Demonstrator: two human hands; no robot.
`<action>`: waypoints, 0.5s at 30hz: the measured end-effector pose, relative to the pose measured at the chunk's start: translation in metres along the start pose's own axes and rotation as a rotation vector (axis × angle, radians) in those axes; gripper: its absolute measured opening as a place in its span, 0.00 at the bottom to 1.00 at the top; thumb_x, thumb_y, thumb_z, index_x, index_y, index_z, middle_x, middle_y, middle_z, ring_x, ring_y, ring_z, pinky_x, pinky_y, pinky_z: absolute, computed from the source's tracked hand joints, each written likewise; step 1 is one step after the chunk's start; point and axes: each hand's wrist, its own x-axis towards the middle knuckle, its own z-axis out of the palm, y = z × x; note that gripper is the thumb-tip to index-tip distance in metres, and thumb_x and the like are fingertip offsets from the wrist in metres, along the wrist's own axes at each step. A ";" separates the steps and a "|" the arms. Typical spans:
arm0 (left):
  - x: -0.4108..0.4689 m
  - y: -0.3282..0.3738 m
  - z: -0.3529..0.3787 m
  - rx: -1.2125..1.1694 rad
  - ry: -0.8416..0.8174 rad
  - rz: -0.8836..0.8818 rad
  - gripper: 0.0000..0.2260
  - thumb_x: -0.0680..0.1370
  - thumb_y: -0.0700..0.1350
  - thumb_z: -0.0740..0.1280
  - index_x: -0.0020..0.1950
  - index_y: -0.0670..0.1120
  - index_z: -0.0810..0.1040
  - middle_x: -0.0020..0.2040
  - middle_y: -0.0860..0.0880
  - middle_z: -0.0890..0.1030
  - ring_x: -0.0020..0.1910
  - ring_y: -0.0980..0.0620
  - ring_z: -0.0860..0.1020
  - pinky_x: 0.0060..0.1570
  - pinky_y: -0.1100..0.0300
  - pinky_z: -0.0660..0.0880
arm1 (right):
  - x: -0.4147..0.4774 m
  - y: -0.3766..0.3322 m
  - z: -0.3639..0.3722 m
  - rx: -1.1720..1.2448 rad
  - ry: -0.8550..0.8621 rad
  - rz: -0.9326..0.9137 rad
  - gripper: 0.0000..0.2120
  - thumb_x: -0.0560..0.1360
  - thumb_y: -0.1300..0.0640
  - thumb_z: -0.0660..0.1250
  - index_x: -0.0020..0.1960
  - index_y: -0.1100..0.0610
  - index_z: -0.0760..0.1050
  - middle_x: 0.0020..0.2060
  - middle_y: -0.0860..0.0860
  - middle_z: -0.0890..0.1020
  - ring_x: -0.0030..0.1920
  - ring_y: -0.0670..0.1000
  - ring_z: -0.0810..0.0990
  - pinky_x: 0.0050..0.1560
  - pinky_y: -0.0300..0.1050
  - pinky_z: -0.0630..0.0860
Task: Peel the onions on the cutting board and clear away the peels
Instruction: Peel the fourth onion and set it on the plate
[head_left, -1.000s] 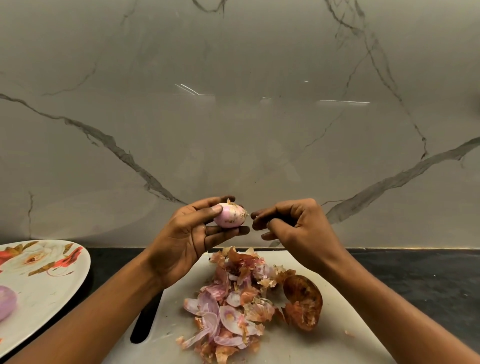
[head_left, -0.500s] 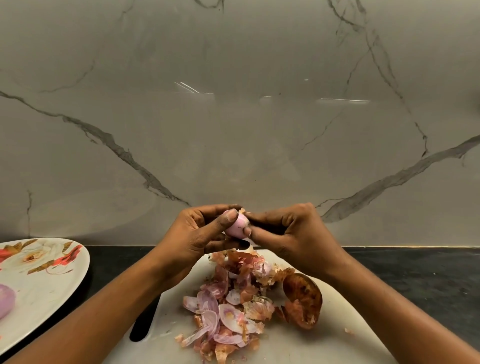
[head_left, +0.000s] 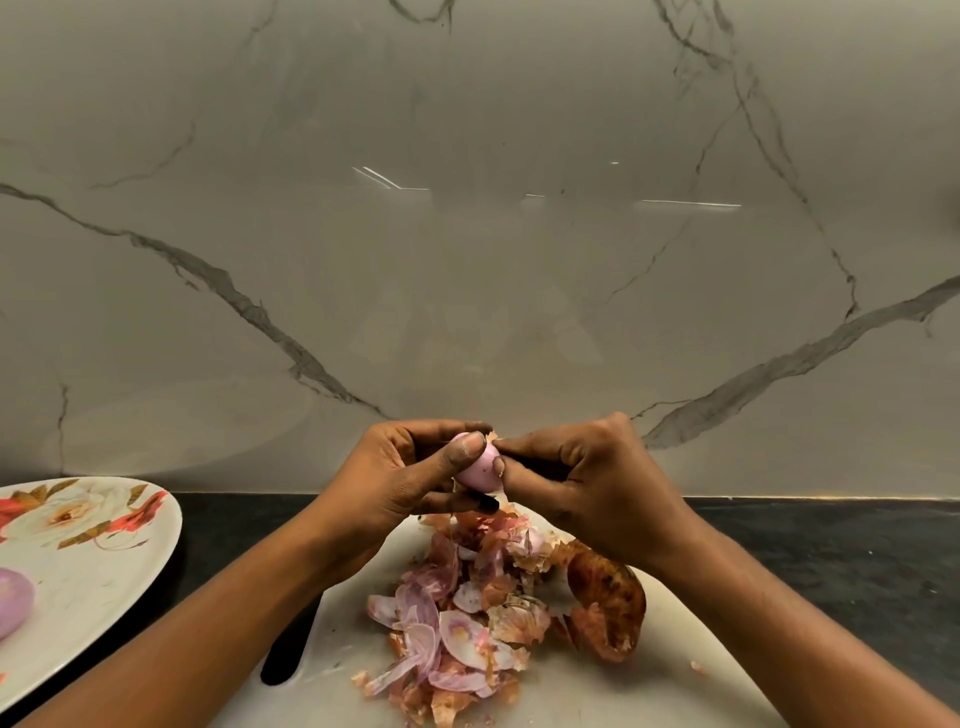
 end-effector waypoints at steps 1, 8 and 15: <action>0.000 0.000 0.000 0.001 -0.001 -0.003 0.18 0.74 0.47 0.72 0.63 0.42 0.84 0.55 0.44 0.88 0.52 0.39 0.88 0.47 0.52 0.86 | 0.000 0.002 -0.001 -0.023 0.002 -0.014 0.18 0.80 0.43 0.69 0.58 0.56 0.88 0.40 0.48 0.89 0.35 0.47 0.85 0.31 0.45 0.81; -0.001 0.005 0.000 -0.042 -0.003 -0.009 0.19 0.75 0.48 0.70 0.65 0.43 0.83 0.55 0.39 0.87 0.49 0.33 0.87 0.48 0.55 0.86 | 0.003 0.009 -0.001 -0.088 0.108 -0.041 0.07 0.81 0.57 0.71 0.54 0.57 0.87 0.39 0.47 0.87 0.36 0.46 0.84 0.33 0.42 0.81; 0.000 0.006 -0.002 -0.094 0.030 0.022 0.16 0.76 0.45 0.70 0.62 0.42 0.83 0.55 0.40 0.88 0.50 0.38 0.88 0.44 0.58 0.85 | 0.001 0.001 0.003 0.009 0.092 -0.068 0.13 0.81 0.51 0.73 0.63 0.53 0.85 0.49 0.45 0.89 0.48 0.41 0.87 0.45 0.40 0.85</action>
